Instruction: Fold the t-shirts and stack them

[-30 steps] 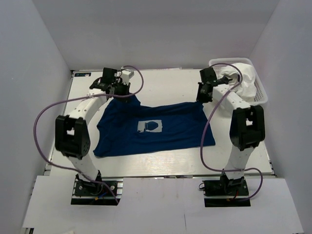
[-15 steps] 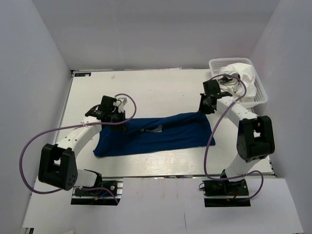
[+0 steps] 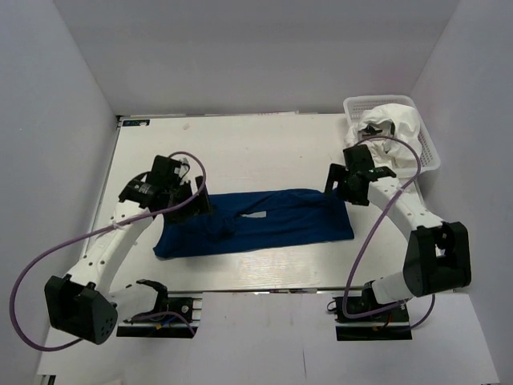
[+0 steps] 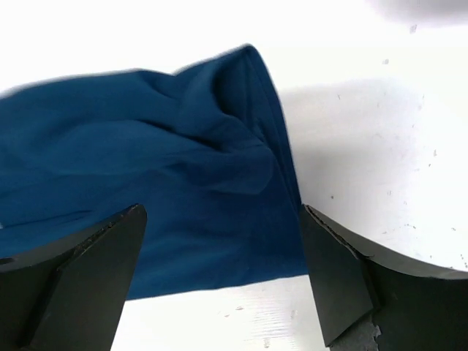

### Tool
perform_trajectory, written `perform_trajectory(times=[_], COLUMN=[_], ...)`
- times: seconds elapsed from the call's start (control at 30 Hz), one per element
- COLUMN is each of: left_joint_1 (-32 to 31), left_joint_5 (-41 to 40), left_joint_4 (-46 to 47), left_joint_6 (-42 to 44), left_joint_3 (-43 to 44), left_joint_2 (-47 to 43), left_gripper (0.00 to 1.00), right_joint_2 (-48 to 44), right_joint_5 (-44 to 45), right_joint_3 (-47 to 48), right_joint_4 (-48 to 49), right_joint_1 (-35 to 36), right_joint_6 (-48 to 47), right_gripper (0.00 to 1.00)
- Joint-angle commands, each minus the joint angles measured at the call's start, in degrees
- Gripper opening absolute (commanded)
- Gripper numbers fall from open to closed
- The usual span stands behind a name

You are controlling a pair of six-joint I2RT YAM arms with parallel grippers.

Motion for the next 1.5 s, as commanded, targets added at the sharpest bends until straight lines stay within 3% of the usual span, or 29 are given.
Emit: perform_trajectory(times=[0.0,0.17,0.3,0.47,0.73,0.83,0.97,1.1,1.3,1.4,1.47], left_joint_1=[0.3,-0.2,-0.2,-1.4,-3.2,-4.5,-5.0,-5.5,-6.0,-6.6,-7.2], left_joint_5=[-2.2,-4.0,3.7,1.5,3.2,1.9,0.7,0.1,1.9,4.2,5.0], left_joint_4=[0.4,8.9,17.1,18.7,21.6,21.1,20.7,21.0,21.8,22.3,22.3], left_joint_6=[-3.1,-0.1,3.0,5.0,6.8,6.8,6.8,6.8,6.2,6.8,7.3], left_joint_3=[3.9,5.9,9.5,11.3,13.3,13.3,12.1,11.0,10.3,9.8,8.3], left_joint_2=[3.7,12.1,20.7,28.1,32.0,32.6,31.4,32.0,32.2,32.2,32.2], left_gripper=[1.00,1.00,1.00,1.00,0.98,0.98,0.98,0.97,0.97,0.93,0.84], right_joint_2=[-3.3,-2.7,4.2,9.7,15.8,14.6,5.0,1.1,-0.4,-0.8,-1.1], right_joint_5=[-3.2,-12.0,-18.5,-20.0,-18.9,-18.1,-16.0,-15.6,-14.9,-14.3,-14.3], right_joint_3=[4.0,3.3,7.1,9.5,6.5,4.8,-2.7,-6.8,-12.3,-11.3,-10.2], right_joint_4=[1.6,11.5,16.4,17.7,17.9,15.7,15.3,12.4,12.4,12.2,12.2], right_joint_1=[0.2,0.6,1.6,2.9,4.0,4.2,4.2,4.3,4.2,4.1,4.1], right_joint_6=[0.0,-2.9,-4.0,-3.6,-3.8,-3.6,-3.4,-2.9,-2.2,-2.0,-2.0], right_gripper=[0.90,0.90,0.90,0.90,0.90,0.90,0.90,0.90,0.90,0.90,0.90])
